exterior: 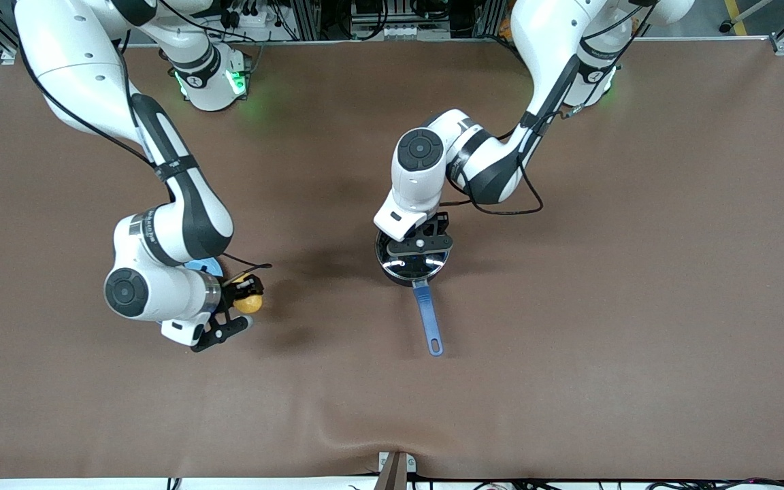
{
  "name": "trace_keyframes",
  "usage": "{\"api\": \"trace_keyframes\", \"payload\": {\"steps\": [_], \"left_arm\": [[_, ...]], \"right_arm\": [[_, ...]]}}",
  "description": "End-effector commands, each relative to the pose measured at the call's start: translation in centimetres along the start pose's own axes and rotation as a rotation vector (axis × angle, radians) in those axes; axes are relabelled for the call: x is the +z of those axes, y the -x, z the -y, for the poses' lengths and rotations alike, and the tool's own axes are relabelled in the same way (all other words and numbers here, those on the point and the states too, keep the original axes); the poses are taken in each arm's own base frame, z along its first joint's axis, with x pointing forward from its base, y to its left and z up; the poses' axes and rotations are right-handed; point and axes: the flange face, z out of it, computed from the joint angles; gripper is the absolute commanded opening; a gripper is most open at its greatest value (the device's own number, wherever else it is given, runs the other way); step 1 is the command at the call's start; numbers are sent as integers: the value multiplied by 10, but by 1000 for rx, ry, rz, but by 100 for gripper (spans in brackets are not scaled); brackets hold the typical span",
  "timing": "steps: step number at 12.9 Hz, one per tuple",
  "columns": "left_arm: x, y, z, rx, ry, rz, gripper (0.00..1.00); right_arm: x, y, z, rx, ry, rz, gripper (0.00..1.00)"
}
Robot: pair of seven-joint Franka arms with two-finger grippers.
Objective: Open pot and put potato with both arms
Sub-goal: 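Lift the potato toward the pot while the left gripper lifts the lid away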
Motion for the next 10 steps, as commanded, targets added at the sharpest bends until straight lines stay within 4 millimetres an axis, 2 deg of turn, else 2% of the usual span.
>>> {"api": "trace_keyframes", "payload": {"steps": [1,3,6,7,8,10], "left_arm": [[-19,-10,7,-25,1,-37,1],[-41,-12,7,-33,18,-55,0],[-107,-28,29,-81,40,-82,0],[-128,-37,44,-100,41,-92,0],[-152,-58,73,-135,47,-114,0],[-186,-81,116,-130,49,-121,0]], "right_arm": [[-10,1,25,51,-22,-5,0],[-17,0,45,81,-34,-16,0],[-29,0,75,130,-50,-33,0],[-30,0,91,154,-62,-30,0],[-30,-1,108,189,-75,-35,0],[-24,0,156,222,-67,-28,0]]}}
